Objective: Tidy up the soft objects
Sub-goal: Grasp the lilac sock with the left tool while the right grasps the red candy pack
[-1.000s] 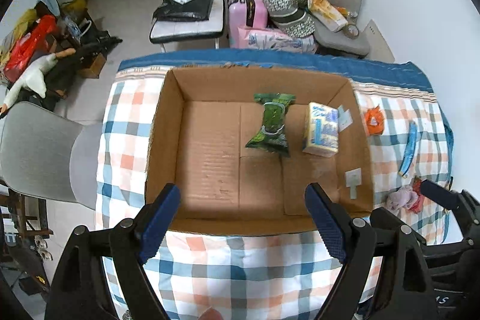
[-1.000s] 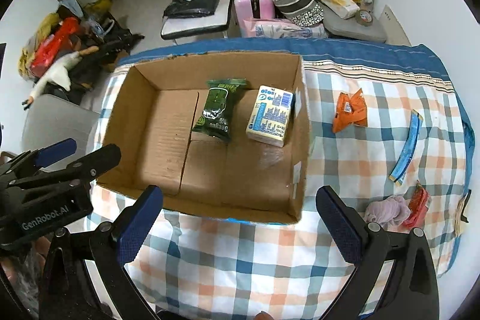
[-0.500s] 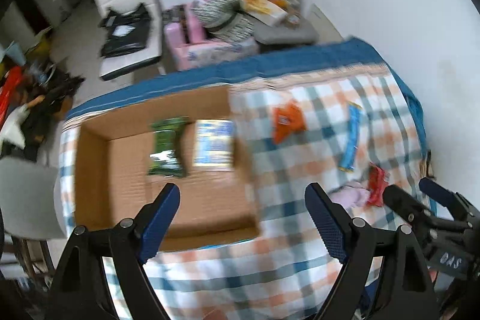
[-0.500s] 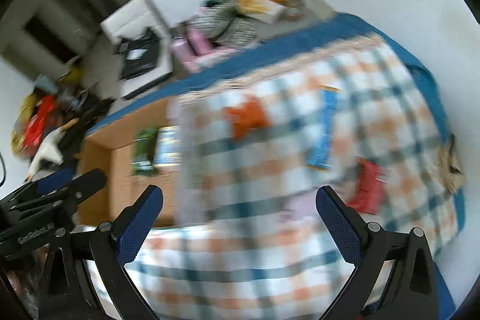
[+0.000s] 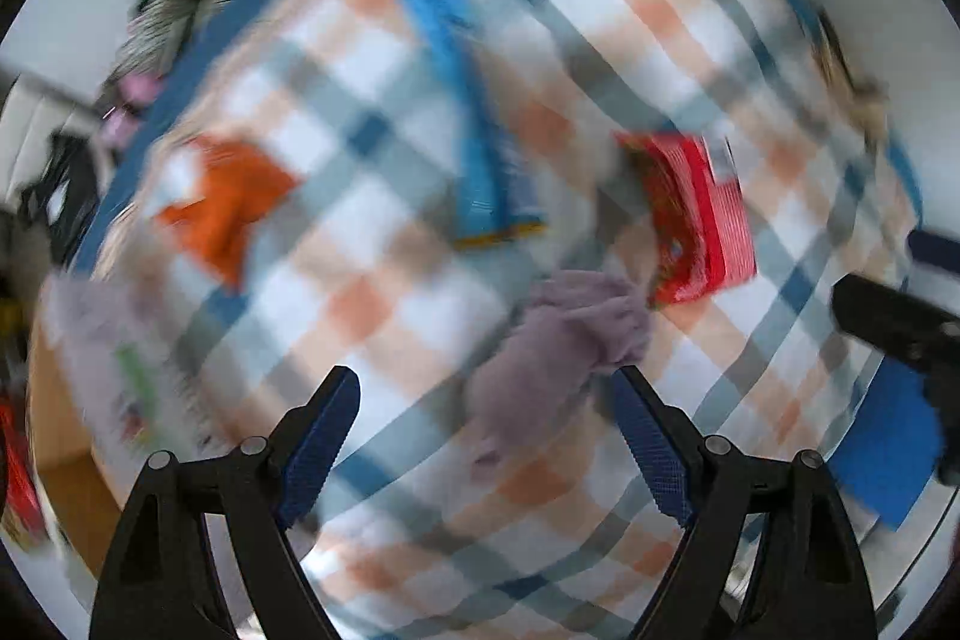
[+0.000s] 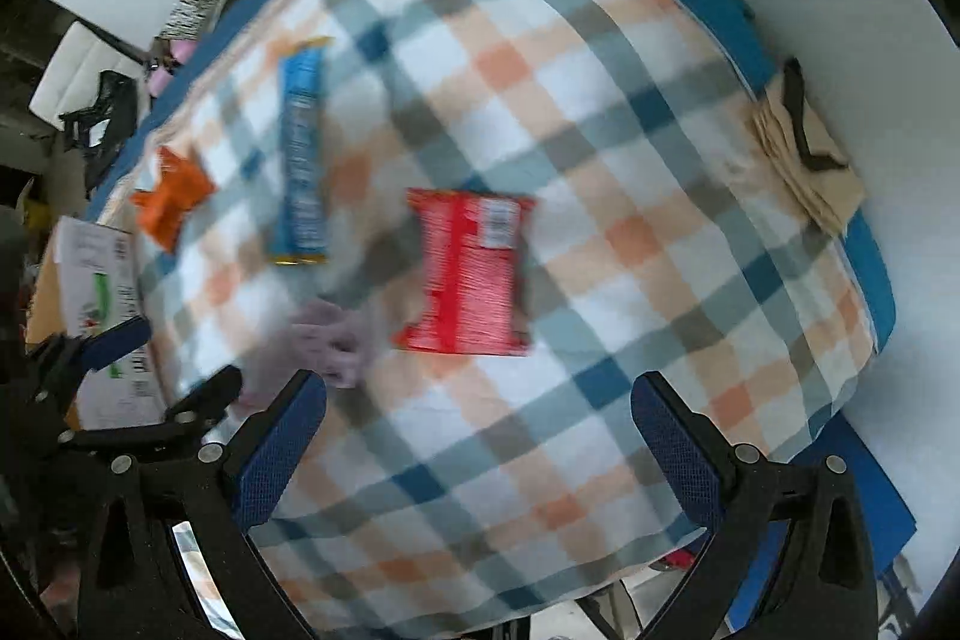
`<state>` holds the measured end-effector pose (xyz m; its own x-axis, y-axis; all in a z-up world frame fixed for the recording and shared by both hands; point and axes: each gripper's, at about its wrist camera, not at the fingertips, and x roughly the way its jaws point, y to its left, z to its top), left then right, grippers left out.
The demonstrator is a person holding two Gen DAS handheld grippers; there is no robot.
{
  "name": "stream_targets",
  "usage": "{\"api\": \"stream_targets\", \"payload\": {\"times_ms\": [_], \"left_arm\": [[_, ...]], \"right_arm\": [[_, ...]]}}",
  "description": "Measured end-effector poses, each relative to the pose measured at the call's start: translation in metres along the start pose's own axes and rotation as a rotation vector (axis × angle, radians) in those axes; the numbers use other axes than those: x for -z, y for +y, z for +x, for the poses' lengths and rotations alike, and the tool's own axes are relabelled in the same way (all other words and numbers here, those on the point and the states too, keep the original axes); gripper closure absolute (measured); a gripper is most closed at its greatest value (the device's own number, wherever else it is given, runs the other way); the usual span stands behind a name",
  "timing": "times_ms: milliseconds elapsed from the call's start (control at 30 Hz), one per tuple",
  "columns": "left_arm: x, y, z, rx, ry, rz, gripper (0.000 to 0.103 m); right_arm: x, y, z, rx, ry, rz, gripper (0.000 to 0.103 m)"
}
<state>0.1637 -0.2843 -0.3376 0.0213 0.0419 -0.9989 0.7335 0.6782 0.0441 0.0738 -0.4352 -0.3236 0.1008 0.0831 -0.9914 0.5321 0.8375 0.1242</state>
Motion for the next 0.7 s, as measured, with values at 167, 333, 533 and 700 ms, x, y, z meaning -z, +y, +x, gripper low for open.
{"api": "stream_targets", "payload": {"times_ms": [167,333,533,700], "left_arm": [[-0.015,-0.020,0.055,-0.020,0.106,0.084,0.018],[-0.007,-0.007,0.064,0.057,0.143,0.029,0.057],[0.004,0.071,0.045,0.051,0.094,-0.261,0.063],[0.010,0.106,0.066,0.234,0.159,-0.395,0.056]], "right_arm": [[-0.004,-0.026,0.024,0.003,0.044,0.035,0.000],[-0.016,-0.024,0.044,-0.016,0.088,0.031,0.004],[-0.037,-0.007,0.077,-0.055,0.154,0.029,0.011],[-0.051,0.002,0.113,-0.057,0.224,0.055,0.011]]}}
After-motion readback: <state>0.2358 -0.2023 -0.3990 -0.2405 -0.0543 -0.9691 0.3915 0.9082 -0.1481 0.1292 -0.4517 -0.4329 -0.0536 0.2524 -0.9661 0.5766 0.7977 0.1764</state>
